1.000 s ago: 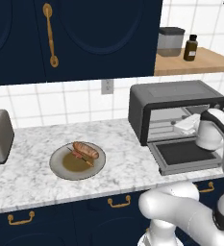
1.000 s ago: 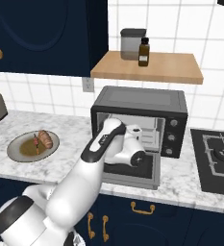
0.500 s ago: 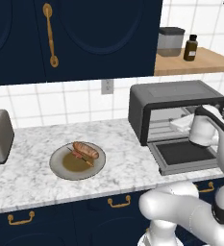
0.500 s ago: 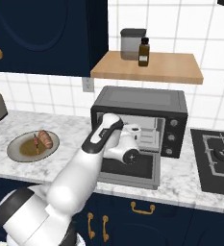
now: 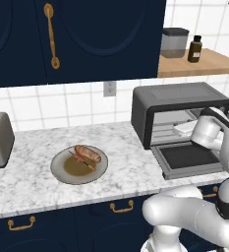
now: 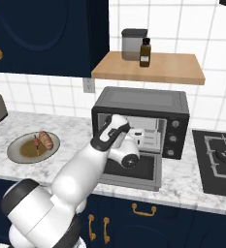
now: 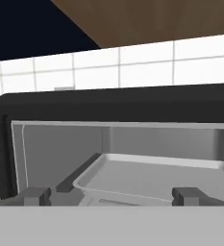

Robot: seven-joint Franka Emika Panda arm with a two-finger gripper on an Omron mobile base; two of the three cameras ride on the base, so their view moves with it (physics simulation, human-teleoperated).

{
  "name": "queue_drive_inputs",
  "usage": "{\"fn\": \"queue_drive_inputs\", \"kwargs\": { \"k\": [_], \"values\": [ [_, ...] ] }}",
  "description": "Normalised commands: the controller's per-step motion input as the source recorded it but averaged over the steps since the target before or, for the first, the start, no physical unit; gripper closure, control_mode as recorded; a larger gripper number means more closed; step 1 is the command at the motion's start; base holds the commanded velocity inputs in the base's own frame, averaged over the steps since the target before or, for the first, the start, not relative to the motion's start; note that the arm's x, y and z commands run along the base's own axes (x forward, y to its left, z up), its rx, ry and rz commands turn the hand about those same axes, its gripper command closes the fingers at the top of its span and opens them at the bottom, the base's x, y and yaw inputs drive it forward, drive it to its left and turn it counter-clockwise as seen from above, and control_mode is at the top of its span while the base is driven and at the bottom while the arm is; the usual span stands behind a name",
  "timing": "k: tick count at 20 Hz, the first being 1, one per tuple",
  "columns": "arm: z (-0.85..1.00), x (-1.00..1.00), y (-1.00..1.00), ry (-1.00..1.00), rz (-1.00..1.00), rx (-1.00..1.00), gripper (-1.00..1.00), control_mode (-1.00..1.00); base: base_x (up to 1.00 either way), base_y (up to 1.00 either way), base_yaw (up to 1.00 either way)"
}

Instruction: Pick up the kebab skewer and baguette bread, and place them inside the toaster oven. Close the toaster oven door and start by setting the timer.

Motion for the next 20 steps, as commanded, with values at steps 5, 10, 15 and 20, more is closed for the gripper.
{"fn": "queue_drive_inputs", "kwargs": {
  "k": [5,10,15,20],
  "values": [
    [-0.02,0.04,-0.04,-0.12,-0.03,-0.01,-1.00,-1.00,0.00,0.00,0.00],
    [0.00,0.24,0.00,-0.04,-0.07,0.00,-1.00,-1.00,0.00,0.00,0.00],
    [-0.01,0.18,0.00,0.00,-0.09,0.00,-1.00,-1.00,0.00,0.00,0.00],
    [0.00,0.16,0.00,0.00,-0.05,0.00,-1.00,-1.00,0.00,0.00,0.00]
  ]
}}
